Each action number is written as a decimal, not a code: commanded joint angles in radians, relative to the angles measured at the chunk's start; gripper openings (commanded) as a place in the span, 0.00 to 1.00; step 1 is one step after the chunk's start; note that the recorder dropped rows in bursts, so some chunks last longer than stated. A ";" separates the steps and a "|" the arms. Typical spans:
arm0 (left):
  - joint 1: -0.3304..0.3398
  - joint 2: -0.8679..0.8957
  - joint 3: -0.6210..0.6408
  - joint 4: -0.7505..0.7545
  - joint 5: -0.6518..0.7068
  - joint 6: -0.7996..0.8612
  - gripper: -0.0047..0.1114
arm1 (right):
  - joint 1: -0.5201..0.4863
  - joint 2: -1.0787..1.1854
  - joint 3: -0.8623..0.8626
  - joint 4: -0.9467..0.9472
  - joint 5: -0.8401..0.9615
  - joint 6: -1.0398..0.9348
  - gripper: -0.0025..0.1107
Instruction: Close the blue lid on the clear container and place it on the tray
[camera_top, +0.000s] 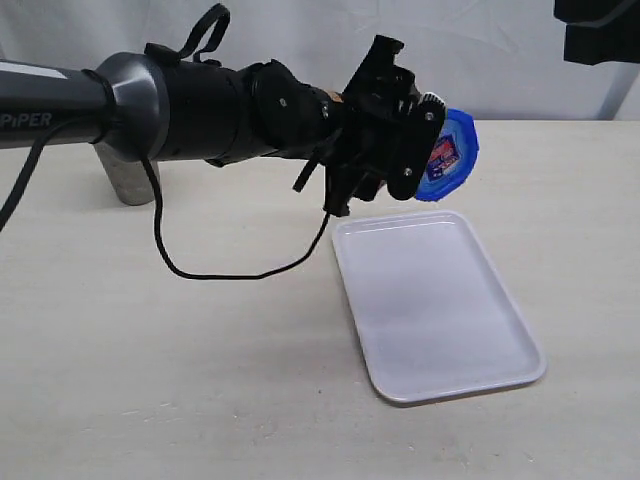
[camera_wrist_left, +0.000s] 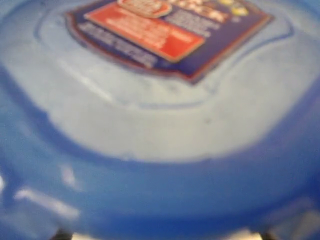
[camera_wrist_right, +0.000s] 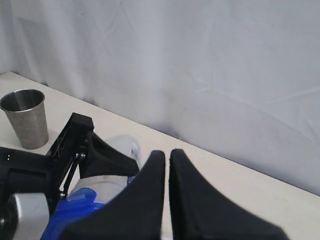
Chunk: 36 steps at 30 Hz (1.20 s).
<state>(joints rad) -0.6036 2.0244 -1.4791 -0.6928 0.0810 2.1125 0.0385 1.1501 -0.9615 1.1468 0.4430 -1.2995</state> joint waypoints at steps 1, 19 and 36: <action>-0.005 -0.009 0.000 -0.419 0.178 0.000 0.04 | -0.003 -0.006 -0.002 -0.008 0.006 0.034 0.06; 0.001 0.163 0.000 -1.052 0.645 -0.008 0.04 | -0.003 -0.006 -0.002 -0.042 0.003 0.229 0.06; 0.072 0.227 0.000 -1.052 0.582 0.030 0.04 | -0.003 0.035 -0.002 -0.062 0.077 0.243 0.06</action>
<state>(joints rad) -0.5423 2.2501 -1.4791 -1.7241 0.6461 2.1124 0.0385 1.1815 -0.9615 1.0919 0.4835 -1.0547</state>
